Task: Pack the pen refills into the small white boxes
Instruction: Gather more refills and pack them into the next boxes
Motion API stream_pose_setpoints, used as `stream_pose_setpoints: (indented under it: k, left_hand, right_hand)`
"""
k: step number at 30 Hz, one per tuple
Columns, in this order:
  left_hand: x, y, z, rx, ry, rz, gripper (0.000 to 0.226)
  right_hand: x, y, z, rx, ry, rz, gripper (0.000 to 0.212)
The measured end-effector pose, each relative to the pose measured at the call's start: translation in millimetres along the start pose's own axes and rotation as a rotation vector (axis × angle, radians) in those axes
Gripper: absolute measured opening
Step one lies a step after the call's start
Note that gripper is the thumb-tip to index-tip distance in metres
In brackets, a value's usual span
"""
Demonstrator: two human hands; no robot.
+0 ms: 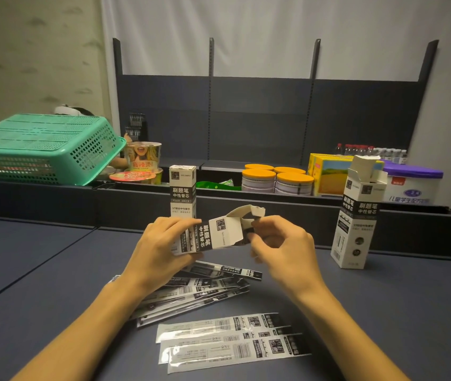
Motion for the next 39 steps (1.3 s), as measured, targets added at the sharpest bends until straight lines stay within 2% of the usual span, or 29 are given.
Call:
stream_pose_setpoints:
  k: [10, 15, 21, 29, 39]
  left_hand:
    - [-0.7, 3.2, -1.8, 0.001, -0.026, -0.029, 0.07]
    - [-1.1, 2.7, 0.1, -0.003, -0.011, -0.004, 0.07]
    - [-1.6, 0.8, -1.1, -0.005, -0.02, 0.001, 0.07]
    - [-0.8, 4.4, -1.7, 0.012, -0.021, -0.027, 0.072]
    - [-2.7, 10.4, -1.8, -0.009, -0.011, -0.075, 0.071]
  right_hand:
    - [3.0, -0.2, -6.5, -0.019, -0.118, -0.043, 0.019]
    - [0.4, -1.5, -1.0, -0.01, -0.044, -0.037, 0.016]
    - [3.2, -1.2, -5.1, 0.035, -0.083, -0.032, 0.019]
    - [5.8, -5.2, -4.9, 0.03, -0.019, -0.011, 0.019]
    - [6.5, 3.2, -8.2, 0.072, -0.04, -0.134, 0.008]
Point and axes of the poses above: each hand's wrist, its own x-axis away from the middle knuckle, its own z-axis out of the back of the hand, y = z × x, the point moved 5 cm from there along -x, towards the middle knuckle, and after that the axes turned 3 degrees about -x, right-handed, at the moved point
